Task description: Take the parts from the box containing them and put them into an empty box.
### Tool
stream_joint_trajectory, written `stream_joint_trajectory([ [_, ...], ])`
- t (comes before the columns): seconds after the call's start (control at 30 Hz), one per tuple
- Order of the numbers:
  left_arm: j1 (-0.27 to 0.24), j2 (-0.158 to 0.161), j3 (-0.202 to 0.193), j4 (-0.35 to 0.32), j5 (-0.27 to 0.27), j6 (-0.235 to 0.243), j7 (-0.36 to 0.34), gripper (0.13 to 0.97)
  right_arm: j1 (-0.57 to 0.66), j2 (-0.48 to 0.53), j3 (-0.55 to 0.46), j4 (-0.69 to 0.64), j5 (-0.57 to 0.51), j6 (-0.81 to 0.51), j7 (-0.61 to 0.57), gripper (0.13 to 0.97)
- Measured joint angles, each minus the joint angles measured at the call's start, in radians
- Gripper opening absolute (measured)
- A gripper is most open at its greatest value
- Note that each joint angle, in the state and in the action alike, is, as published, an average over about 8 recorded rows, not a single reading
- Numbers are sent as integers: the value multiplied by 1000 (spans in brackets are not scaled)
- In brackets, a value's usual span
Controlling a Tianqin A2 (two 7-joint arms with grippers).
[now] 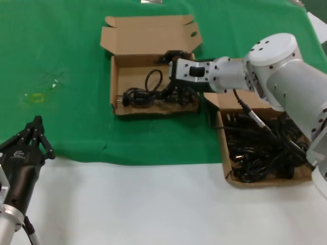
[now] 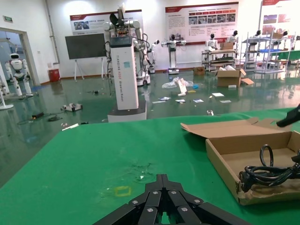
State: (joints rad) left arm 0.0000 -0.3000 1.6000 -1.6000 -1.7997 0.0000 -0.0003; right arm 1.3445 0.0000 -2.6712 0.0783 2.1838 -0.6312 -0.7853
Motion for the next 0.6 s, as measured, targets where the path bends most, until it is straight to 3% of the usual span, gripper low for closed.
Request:
stream_joint_trajectory([
  [0.2,0,0,0,0,0,0,0,144,12,0,90,-22,-37,-6,-31,604],
  [0.33,0,0,0,0,0,0,0,144,18,0,176,-40,-73,-10,-59,604],
  [0.6,0,0,0,0,0,0,0,144,22,1,296,-60,-114,-14,-104,797],
])
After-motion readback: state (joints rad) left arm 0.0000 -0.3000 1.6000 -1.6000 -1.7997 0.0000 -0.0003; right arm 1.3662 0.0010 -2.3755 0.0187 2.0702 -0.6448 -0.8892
